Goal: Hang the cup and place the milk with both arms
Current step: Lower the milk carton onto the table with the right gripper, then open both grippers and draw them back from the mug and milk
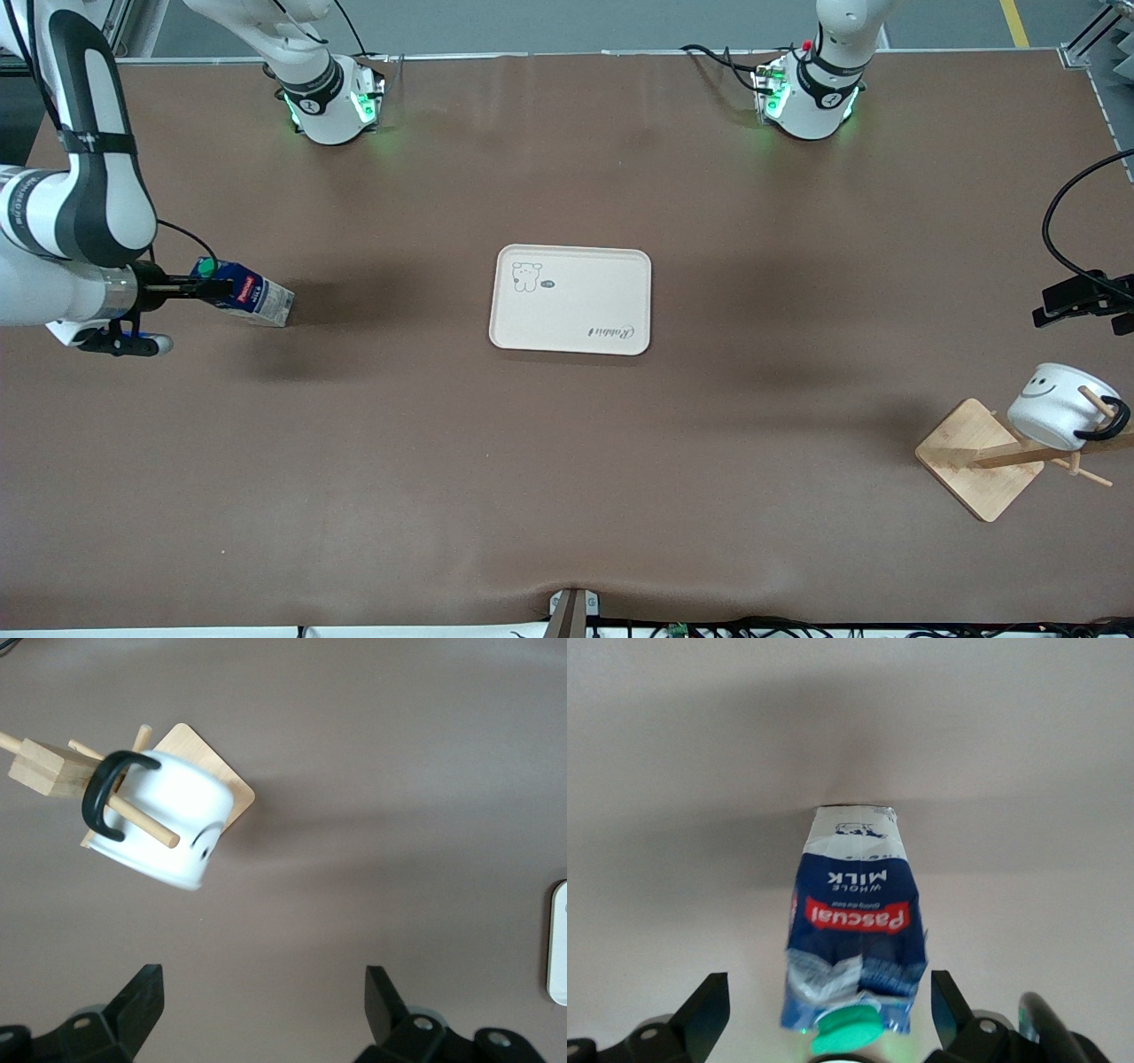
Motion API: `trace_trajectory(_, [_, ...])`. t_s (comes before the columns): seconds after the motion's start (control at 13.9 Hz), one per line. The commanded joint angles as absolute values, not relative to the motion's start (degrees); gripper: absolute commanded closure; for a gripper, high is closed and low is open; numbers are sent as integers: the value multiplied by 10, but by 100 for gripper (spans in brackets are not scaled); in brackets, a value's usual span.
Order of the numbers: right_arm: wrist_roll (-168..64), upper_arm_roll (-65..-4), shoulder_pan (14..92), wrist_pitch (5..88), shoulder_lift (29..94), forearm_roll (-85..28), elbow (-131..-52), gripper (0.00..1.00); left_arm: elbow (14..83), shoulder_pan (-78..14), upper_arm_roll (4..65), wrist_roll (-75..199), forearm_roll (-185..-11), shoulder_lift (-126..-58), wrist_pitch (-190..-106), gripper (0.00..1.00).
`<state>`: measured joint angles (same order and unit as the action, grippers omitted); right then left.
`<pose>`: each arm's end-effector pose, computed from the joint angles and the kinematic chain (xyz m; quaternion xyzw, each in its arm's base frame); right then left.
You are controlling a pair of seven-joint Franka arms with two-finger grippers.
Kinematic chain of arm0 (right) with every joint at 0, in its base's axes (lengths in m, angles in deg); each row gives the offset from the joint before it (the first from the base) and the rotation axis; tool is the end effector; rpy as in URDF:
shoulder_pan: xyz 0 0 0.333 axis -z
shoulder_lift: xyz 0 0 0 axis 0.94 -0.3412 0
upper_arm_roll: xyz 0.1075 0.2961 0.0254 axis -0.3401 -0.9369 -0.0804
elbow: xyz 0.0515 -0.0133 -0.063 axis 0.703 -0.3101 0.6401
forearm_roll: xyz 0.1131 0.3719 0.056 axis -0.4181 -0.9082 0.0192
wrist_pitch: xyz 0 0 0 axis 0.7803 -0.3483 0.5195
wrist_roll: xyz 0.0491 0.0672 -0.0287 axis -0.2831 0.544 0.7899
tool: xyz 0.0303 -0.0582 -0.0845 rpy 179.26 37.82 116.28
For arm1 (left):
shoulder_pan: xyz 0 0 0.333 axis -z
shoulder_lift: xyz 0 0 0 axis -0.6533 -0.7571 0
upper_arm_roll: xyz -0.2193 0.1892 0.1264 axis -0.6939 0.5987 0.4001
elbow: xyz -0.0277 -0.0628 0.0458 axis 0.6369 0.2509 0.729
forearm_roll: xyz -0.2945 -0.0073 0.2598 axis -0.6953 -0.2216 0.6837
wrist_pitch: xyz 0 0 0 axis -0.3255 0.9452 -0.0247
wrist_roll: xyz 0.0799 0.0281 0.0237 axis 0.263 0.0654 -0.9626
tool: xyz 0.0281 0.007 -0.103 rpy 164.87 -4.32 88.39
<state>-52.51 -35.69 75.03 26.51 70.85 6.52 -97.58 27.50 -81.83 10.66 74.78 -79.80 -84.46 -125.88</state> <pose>0.5638 -0.0863 0.3672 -0.9767 0.0470 0.2067 0.0320 0.6332 0.0729 0.5750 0.9982 -0.0532 0.0203 0.0204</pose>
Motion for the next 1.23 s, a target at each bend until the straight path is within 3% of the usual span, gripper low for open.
trace_trajectory(0.0, [-523, -362, 739, 128, 660, 79, -825, 0, 288, -823, 100, 739, -803, -826, -1256, 0])
trace_trajectory(0.14, [-524, -363, 719, 18, 633, 102, -705, 0, 295, -808, 106, 739, -802, -809, -1256, 0])
trace_trajectory(0.29, [-522, -363, 702, 7, 635, 116, -645, 0, 305, -765, 143, 739, -803, -793, -1256, 0])
trace_trajectory(0.65, [-497, -380, 662, 0, 671, 114, -587, 0, 301, -537, 367, 745, -811, -756, -1243, 0])
trace_trajectory(0.87, [-501, -377, 670, -64, 723, 106, -599, 0, 303, -444, 453, 745, -811, -735, -1216, 0])
trace_trajectory(1.01, [-500, -378, 677, -59, 746, 105, -618, 0, 312, -410, 495, 745, -823, -718, -1198, 0])
trace_trajectory(1.15, [-499, -378, 678, 4, 813, 105, -720, 0, 346, -383, 529, 739, -854, -686, -1193, 0])
